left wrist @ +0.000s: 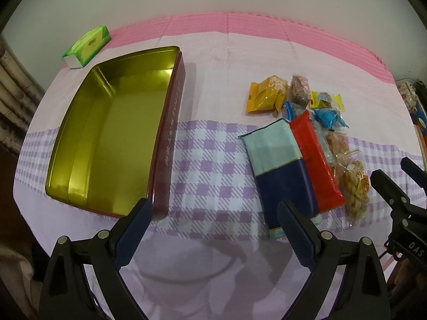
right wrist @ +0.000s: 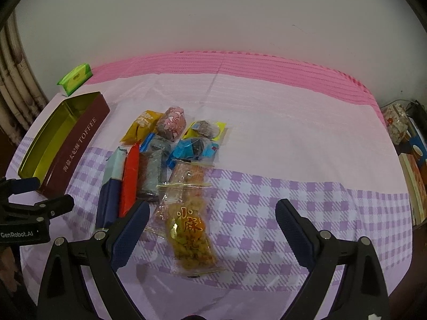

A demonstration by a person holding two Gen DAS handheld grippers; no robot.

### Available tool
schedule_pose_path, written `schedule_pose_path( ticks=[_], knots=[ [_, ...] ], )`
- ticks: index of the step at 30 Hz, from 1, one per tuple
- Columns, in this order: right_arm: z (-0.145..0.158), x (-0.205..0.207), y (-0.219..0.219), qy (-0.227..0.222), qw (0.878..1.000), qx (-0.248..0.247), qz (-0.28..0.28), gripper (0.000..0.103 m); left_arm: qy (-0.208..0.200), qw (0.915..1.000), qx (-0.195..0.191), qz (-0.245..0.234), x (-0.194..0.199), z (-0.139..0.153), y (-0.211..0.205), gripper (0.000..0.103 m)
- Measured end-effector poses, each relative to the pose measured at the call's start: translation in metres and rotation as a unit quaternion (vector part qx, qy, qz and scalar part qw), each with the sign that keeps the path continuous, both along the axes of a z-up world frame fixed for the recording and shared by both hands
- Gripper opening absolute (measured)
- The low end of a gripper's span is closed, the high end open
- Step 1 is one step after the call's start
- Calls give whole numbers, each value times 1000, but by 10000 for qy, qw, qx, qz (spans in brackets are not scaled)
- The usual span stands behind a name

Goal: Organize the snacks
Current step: 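Move both tools toward the snack pile beside the gold tin, then grasp the clear dough-twist bag with the right gripper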

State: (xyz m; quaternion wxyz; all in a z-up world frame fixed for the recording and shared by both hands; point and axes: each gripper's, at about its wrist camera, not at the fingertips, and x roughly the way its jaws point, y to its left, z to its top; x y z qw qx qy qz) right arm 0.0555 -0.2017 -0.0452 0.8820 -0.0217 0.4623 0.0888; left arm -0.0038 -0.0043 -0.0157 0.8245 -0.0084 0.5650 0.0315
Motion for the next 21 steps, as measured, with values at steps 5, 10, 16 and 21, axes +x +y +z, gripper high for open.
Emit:
schedule_pose_path(
  ticks=[5,10,16,21],
  knots=[
    [1,0,0,27,10000,39,33,94,35,10000,-3,14,1,-2,0,95],
    [1,0,1,80,10000,14,43,92,45,10000,-31,16,1,-3,0,95],
    [-6,1,7,241,9996,-93,138,90,57,10000,-54,-3,0,-5,0,95],
    [-17,2,12,490,9983,-136,271,72,83,9999,-72,-5,0,-6,-1,95]
  ],
)
